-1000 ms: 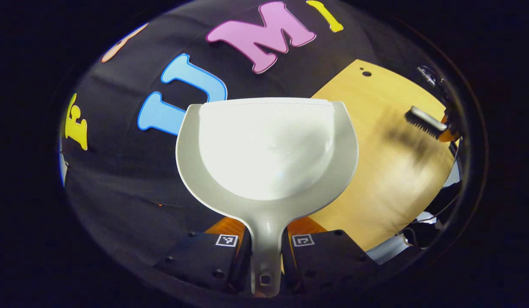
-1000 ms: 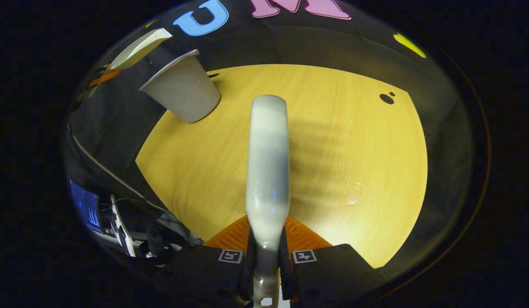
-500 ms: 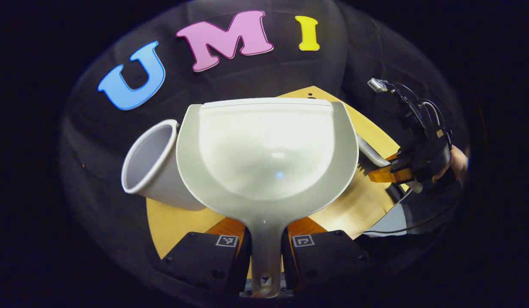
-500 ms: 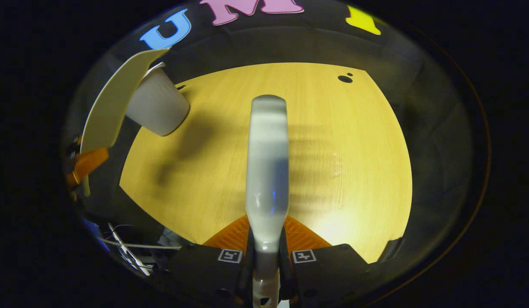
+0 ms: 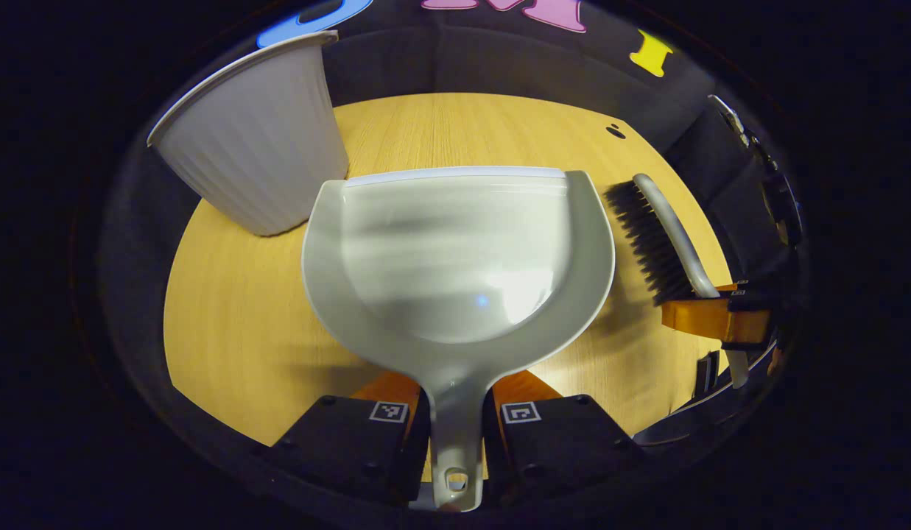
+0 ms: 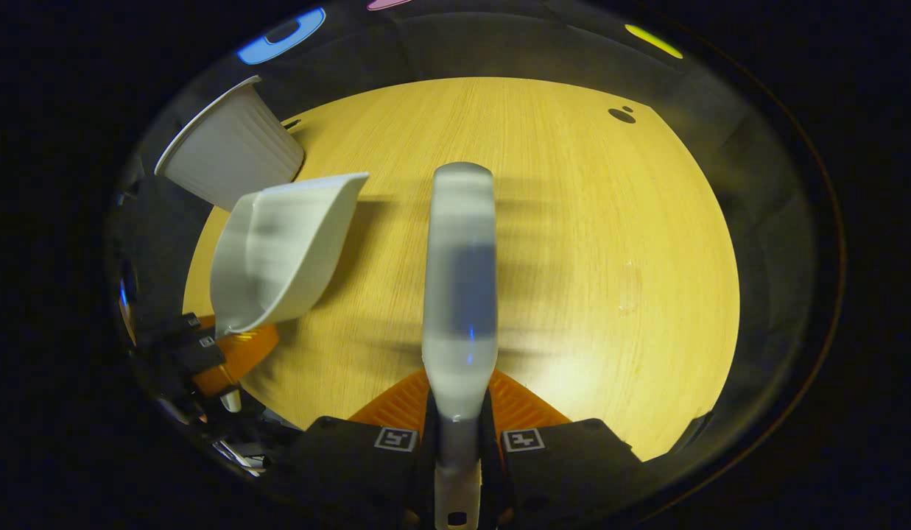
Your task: Pick up the small broom and dustpan from the desktop, sweep the trash into the dustpan with the broom, and then empty the trash into the garbage bin.
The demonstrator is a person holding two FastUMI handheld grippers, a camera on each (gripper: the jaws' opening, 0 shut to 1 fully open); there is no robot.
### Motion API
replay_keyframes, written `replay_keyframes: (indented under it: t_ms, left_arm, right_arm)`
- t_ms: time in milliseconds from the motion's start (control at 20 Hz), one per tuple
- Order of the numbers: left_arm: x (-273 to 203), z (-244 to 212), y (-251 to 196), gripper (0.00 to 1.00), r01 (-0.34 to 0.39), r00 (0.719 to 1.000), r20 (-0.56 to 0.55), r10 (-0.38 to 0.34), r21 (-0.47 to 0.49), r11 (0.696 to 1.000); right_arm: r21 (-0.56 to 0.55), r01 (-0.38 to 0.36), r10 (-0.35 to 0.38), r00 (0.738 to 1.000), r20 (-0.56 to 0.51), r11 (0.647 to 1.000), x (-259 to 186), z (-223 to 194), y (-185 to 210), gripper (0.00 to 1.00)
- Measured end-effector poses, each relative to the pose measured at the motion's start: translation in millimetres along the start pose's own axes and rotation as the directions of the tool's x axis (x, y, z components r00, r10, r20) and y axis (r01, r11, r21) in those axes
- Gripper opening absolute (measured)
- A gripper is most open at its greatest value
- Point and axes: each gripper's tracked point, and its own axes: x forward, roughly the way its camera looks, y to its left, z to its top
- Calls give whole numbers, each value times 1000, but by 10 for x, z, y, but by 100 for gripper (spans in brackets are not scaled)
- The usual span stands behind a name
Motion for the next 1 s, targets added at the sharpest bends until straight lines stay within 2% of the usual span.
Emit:
replay_keyframes:
  t_ms: [50, 100, 150, 350, 450, 550, 600, 700, 800, 850, 900, 950, 1000]
  left_arm:
    - [25, -36, 12, 30, -6, 1000, -11, 6, -5, 1000]
    - [31, -47, 18, 30, -17, 1000, -19, 17, -5, 1000]
    - [15, -34, 18, 30, -27, 999, -33, 26, -7, 1000]
    - [-63, 34, -7, 30, -40, 994, -102, 41, 10, 999]
    - [-125, 116, -27, 30, -48, 991, -127, 49, 12, 999]
    - [-138, 129, -26, 30, -58, 984, -165, 61, 22, 998]
    - [-149, 132, -10, 30, -62, 982, -177, 68, 35, 997]
    - [-162, 109, -4, 30, -73, 976, -201, 81, 44, 996]
    - [-163, 82, -3, 31, -66, 972, -223, 77, 56, 996]
    - [-158, 77, -30, 31, -37, 972, -228, 49, 55, 998]
    - [-186, 83, -79, 34, -18, 973, -227, 28, 43, 999]
    - [-230, 106, -82, 43, -20, 975, -219, 29, 42, 999]
    - [-275, 113, -59, 73, -28, 978, -205, 37, 46, 999]
  right_arm:
    - [-6, 10, -10, 1000, -8, 1000, 53, 46, 38, 28]
    - [-17, 24, -25, 1000, -18, 1000, 122, 92, 49, 32]
    - [-24, 34, -34, 999, -32, 999, 193, 90, 84, 28]
    - [-14, 22, -24, 995, -102, 1000, 379, 86, 187, 28]
    - [4, 18, -17, 990, -137, 1000, 503, 116, 134, 24]
    - [35, 22, -16, 987, -159, 999, 512, 96, 182, 28]
    - [45, 24, -15, 985, -173, 999, 507, 86, 185, 24]
    - [56, 19, -8, 981, -193, 998, 512, 60, 194, 33]
    - [56, 24, -13, 982, -190, 998, 499, 64, 166, 27]
    - [62, 18, -6, 983, -182, 998, 454, 78, 177, 33]
    - [74, 13, 0, 984, -176, 997, 423, 83, 166, 41]
    - [84, 5, 9, 987, -162, 996, 363, 116, 165, 47]
    - [95, -2, 16, 989, -145, 996, 307, 170, 162, 62]
